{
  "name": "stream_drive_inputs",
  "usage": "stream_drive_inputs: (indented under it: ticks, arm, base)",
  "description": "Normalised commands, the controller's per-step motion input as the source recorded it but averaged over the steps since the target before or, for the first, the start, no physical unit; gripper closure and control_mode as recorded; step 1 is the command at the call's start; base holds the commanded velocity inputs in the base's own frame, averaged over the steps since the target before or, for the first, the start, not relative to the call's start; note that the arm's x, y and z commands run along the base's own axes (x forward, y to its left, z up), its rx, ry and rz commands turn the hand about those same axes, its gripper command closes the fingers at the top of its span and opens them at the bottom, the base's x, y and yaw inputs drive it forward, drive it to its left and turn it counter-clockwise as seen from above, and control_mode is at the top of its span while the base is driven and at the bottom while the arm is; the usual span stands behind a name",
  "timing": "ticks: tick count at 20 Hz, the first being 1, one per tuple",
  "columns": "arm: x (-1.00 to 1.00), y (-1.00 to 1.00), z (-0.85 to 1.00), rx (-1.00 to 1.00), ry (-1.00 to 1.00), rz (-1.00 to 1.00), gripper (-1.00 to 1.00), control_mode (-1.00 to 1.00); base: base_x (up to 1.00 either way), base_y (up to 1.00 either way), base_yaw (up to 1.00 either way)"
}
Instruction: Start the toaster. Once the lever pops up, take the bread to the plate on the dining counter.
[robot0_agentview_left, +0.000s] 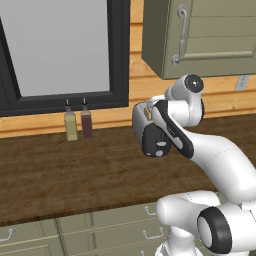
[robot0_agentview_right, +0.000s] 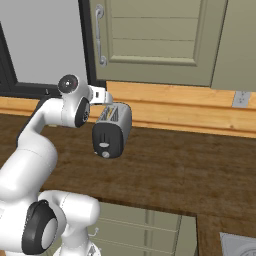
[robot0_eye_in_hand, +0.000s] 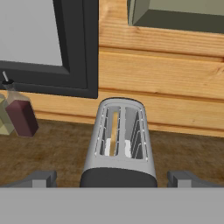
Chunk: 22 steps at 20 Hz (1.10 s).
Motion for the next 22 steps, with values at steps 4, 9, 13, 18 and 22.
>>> stream_drive_inputs:
  ticks: [4, 9, 13, 18, 22]
  arm:
    - [0.00, 0.00, 0.00, 0.00, 0.00, 0.00, -1.00, -1.00]
    - [0.00, 0.00, 0.00, 0.00, 0.00, 0.00, -1.00, -1.00]
    - [0.00, 0.00, 0.00, 0.00, 0.00, 0.00, -1.00, -1.00]
    - [0.00, 0.00, 0.00, 0.00, 0.00, 0.00, -1.00, -1.00]
    - [0.00, 0.00, 0.00, 0.00, 0.00, 0.00, -1.00, -1.00]
  base:
    - [0.00, 0.00, 0.00]
    - [0.00, 0.00, 0.00]
    - [0.00, 0.00, 0.00]
    - [0.00, 0.00, 0.00]
    - [0.00, 0.00, 0.00]
